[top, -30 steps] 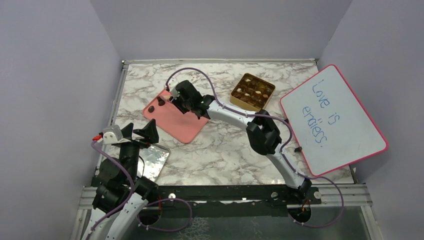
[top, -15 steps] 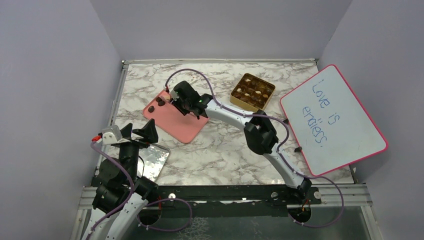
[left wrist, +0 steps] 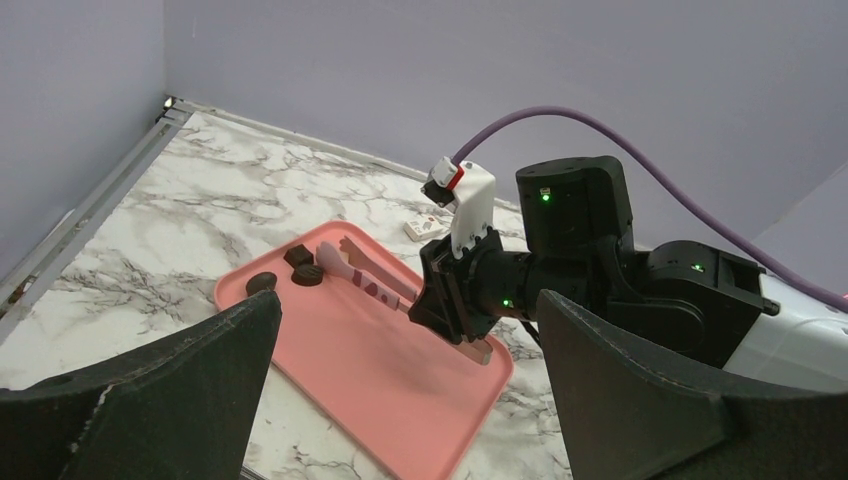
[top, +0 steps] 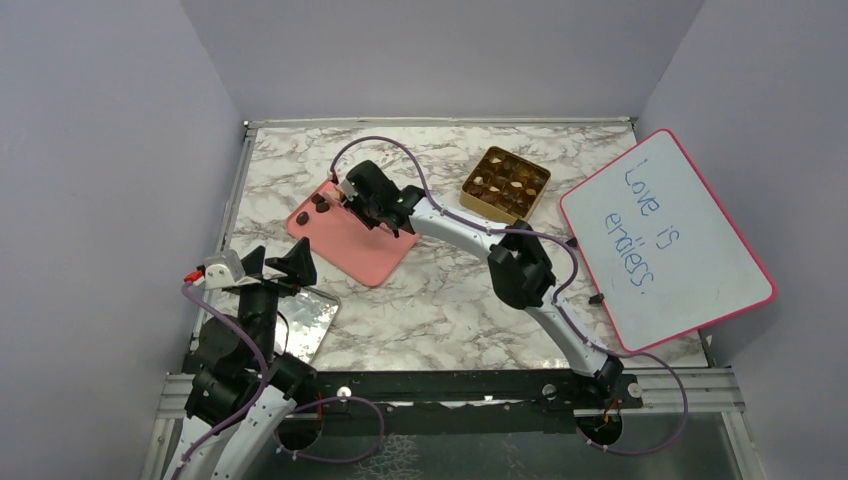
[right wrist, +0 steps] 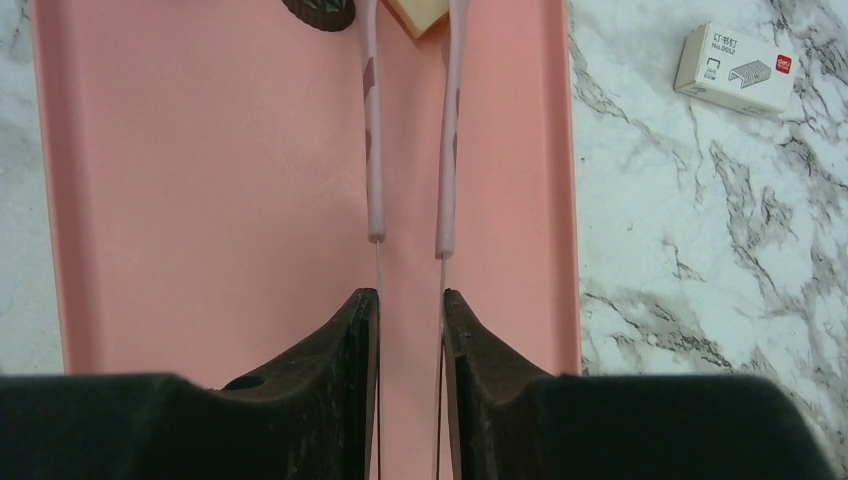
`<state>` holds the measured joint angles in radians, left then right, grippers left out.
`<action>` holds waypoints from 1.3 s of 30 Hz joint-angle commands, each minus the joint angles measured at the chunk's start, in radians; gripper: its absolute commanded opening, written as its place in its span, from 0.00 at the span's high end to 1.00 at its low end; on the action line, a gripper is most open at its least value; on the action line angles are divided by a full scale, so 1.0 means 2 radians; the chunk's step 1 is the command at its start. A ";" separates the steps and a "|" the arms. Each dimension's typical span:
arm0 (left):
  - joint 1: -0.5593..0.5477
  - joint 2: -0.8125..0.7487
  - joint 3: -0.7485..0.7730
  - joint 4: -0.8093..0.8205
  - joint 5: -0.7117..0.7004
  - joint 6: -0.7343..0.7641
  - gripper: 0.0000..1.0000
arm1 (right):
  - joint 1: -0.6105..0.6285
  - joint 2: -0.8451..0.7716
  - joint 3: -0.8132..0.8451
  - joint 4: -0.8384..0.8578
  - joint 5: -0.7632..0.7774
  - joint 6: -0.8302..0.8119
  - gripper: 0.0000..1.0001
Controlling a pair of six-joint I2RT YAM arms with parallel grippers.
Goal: Pack the chocolate
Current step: Pick up the fake chocolate from the plate.
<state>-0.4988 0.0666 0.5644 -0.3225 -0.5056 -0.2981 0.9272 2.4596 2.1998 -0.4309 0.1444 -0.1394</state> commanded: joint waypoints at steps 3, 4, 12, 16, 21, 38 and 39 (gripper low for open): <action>0.002 0.001 0.009 0.010 0.003 0.001 0.01 | -0.003 -0.028 -0.029 0.013 -0.007 0.000 0.77; 0.002 0.001 0.008 0.010 0.003 0.002 0.01 | -0.004 -0.034 -0.037 0.015 -0.008 0.001 0.78; 0.002 -0.001 0.008 0.010 0.005 0.000 0.01 | -0.003 -0.066 -0.076 0.021 -0.010 0.012 0.81; 0.002 0.000 0.008 0.010 0.005 -0.001 0.01 | -0.004 -0.089 -0.100 0.027 -0.015 0.023 0.82; 0.002 -0.002 0.007 0.010 0.006 -0.001 0.01 | -0.003 -0.120 -0.140 0.031 -0.020 0.037 0.82; 0.002 0.006 0.007 0.009 0.013 -0.003 0.01 | -0.015 -0.251 -0.272 -0.001 -0.009 0.066 0.81; 0.002 0.005 0.006 0.009 0.013 -0.003 0.01 | -0.017 -0.264 -0.283 -0.003 -0.011 0.068 0.81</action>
<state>-0.4984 0.0681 0.5644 -0.3225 -0.5018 -0.3035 0.9138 2.0537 1.6829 -0.4160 0.1257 -0.0334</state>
